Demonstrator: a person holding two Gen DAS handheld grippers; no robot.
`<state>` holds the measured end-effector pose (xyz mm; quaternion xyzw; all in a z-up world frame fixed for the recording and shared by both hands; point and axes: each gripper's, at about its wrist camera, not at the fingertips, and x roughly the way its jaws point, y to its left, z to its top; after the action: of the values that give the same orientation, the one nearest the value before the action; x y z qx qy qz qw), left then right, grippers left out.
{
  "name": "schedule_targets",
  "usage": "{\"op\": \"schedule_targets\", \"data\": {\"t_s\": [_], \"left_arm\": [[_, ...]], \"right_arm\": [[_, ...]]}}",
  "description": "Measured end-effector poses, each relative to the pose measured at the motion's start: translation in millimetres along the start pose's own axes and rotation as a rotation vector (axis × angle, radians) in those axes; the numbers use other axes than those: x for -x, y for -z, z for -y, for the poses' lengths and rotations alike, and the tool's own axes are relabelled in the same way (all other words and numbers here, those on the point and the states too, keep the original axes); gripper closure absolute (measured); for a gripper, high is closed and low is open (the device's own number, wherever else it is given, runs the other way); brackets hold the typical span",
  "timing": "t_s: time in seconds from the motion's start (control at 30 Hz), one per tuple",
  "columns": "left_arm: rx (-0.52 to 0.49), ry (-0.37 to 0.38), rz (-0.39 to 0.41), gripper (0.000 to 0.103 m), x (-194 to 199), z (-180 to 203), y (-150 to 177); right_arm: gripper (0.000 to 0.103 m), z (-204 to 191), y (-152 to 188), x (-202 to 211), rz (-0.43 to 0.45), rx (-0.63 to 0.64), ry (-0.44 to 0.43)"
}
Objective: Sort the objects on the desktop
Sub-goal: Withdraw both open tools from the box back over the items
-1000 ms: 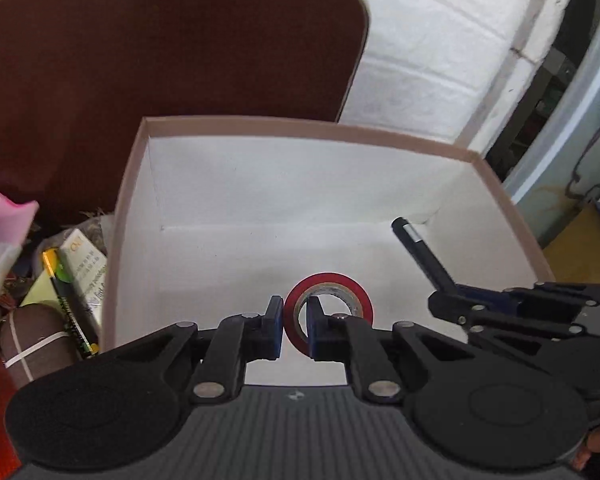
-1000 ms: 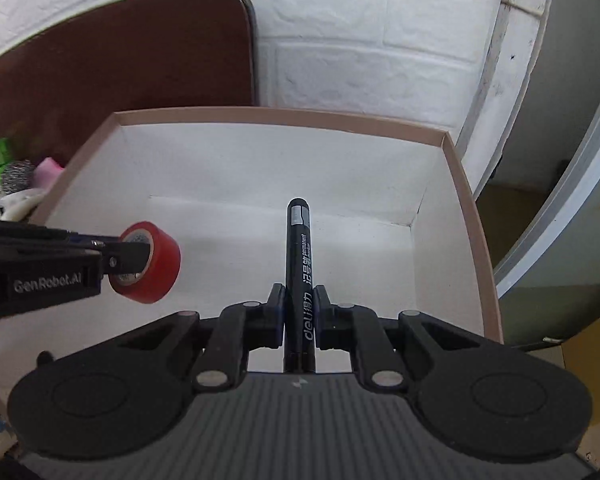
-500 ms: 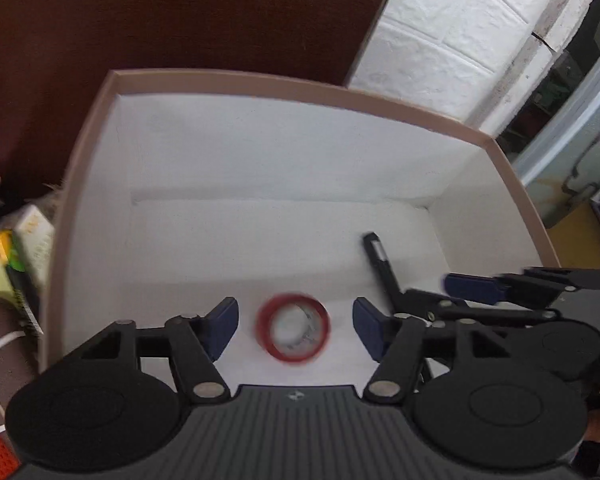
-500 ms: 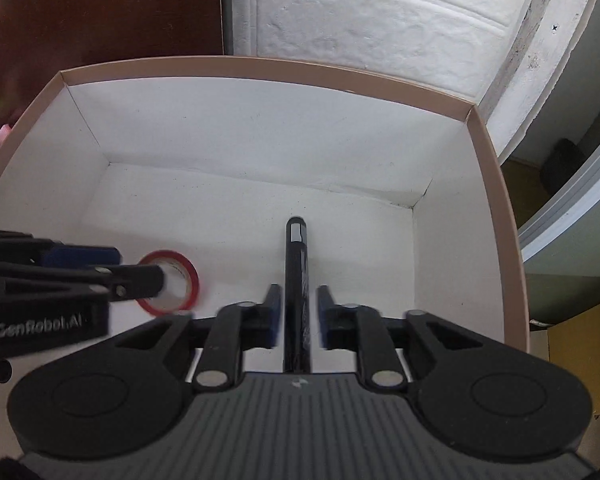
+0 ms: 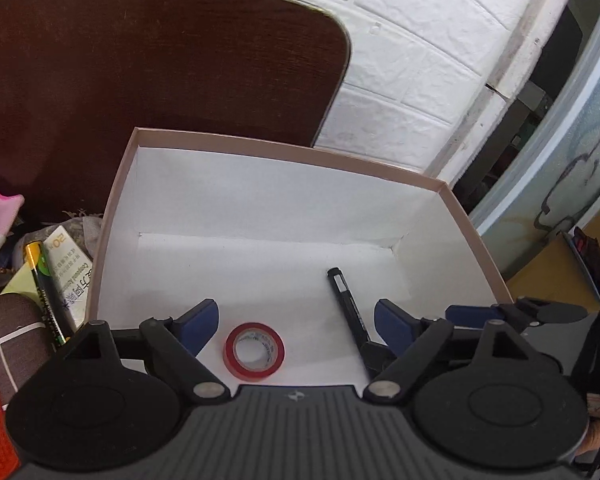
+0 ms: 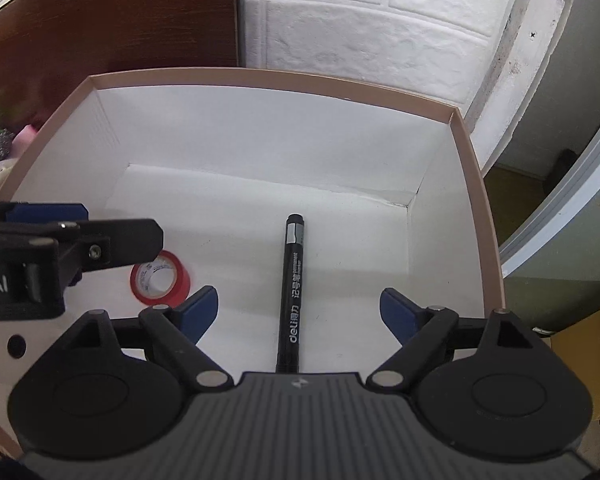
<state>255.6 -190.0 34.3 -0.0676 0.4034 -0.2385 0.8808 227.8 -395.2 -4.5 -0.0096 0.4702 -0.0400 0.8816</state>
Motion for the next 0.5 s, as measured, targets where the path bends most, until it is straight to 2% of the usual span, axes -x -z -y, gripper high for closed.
{"op": "schedule_targets", "data": {"t_s": [0.17, 0.23, 0.3, 0.5], "left_arm": [[-0.067, -0.037, 0.037, 0.014, 17.9, 13.2, 11.0], [-0.104, -0.056, 0.061, 0.011, 26.8, 18.0, 16.7], [-0.127, -0.073, 0.094, 0.009, 37.2, 21.7, 23.0], [-0.120, -0.083, 0.162, 0.008, 64.9, 27.0, 40.6]], "right_arm": [[0.007, -2.9, 7.7, 14.9, 0.027, 0.012, -0.005], [0.001, -3.5, 10.8, 23.5, 0.049, 0.006, -0.023], [0.002, -7.4, 15.6, 32.9, 0.066, 0.024, -0.028], [0.002, -15.7, 29.9, 60.2, 0.122, 0.054, -0.029]]}}
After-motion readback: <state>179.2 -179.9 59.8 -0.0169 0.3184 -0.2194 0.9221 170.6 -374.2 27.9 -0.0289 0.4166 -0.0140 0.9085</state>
